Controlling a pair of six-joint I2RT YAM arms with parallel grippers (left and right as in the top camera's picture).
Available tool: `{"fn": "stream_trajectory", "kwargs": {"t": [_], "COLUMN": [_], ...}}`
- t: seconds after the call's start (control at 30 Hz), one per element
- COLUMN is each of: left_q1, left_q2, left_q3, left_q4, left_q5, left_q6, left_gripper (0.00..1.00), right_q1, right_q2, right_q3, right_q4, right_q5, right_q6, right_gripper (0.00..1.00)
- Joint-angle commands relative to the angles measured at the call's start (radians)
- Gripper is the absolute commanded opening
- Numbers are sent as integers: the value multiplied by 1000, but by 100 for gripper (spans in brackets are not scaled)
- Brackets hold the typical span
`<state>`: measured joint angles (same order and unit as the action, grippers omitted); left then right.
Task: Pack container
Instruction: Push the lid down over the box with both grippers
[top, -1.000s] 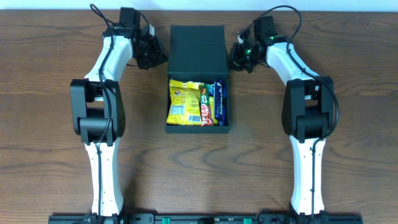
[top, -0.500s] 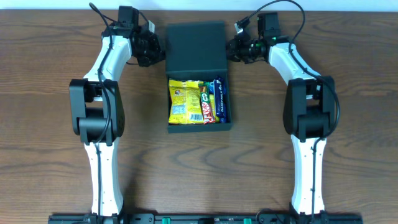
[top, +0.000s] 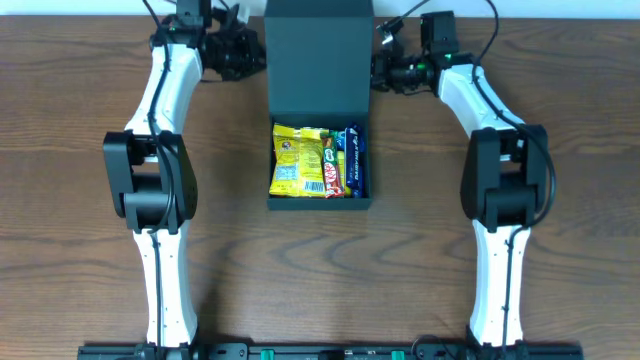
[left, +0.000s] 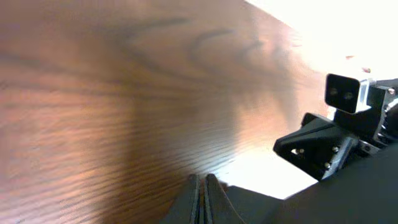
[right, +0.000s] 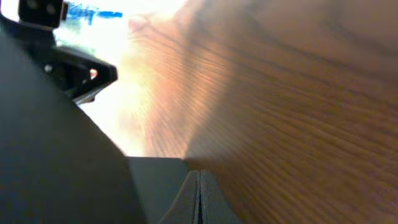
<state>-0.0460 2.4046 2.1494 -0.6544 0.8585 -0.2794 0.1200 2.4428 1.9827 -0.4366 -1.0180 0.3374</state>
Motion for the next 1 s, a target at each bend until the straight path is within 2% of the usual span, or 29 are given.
{"fn": "stream_trajectory", "kwargs": {"t": [0.0,0.37,0.63,0.73,0.97], "left_q1": [-5,-5,-5,-5,-5], "left_q2": [-55,-243,-320,-333,-341], "left_q3": [34,33,33,33,33], "left_q4": [-3,-95,-274,-347,-390], "left_q5": [74,74,74,72,16], "left_q6": [65,296,518,599,602], "left_gripper": [6,6,6,6,6], "right_q1": [-1,-16,-12,-8,-7], "right_q2": [-125,-283,-354,-373,-423], "right_q3": [19,19,19,19,19], "right_q4": [-11,-158,-355,-436,-538], "right_q5": [-39,-26,-24,52,231], "right_q6": [-69,-230,-389,-428,-447], "right_gripper": [1,2,2,2,2]}}
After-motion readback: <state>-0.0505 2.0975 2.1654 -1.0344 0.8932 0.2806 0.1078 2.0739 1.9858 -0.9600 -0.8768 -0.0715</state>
